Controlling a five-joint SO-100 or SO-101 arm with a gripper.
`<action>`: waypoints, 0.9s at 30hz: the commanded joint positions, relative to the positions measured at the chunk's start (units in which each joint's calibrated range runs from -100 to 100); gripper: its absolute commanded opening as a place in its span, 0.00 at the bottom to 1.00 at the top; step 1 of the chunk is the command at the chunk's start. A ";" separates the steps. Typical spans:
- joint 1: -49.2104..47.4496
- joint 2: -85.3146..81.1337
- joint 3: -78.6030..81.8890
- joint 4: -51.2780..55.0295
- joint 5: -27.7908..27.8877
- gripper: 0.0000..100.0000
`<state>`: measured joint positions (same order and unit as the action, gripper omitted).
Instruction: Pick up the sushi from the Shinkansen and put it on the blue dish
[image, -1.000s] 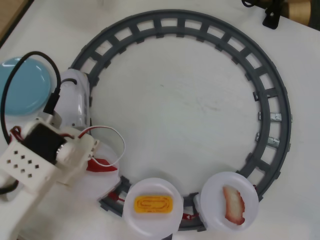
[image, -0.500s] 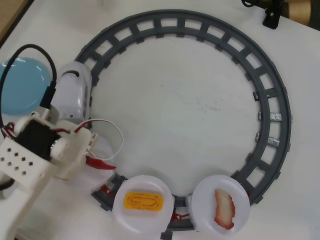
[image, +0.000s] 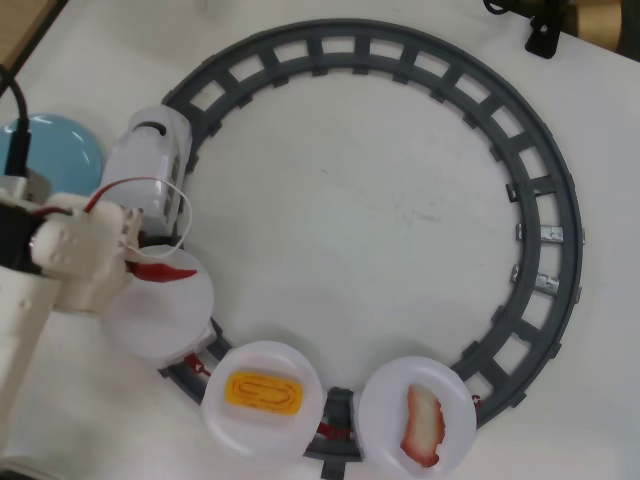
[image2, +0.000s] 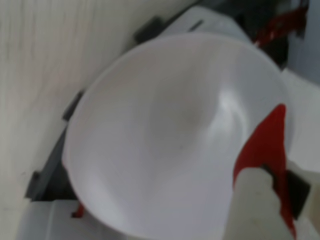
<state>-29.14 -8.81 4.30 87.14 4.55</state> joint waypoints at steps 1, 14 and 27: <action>-4.05 1.81 -7.10 0.46 0.05 0.03; -15.93 17.32 -26.48 3.77 1.57 0.03; -20.33 34.74 -50.74 11.92 7.53 0.03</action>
<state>-49.33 24.67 -40.90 98.15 11.02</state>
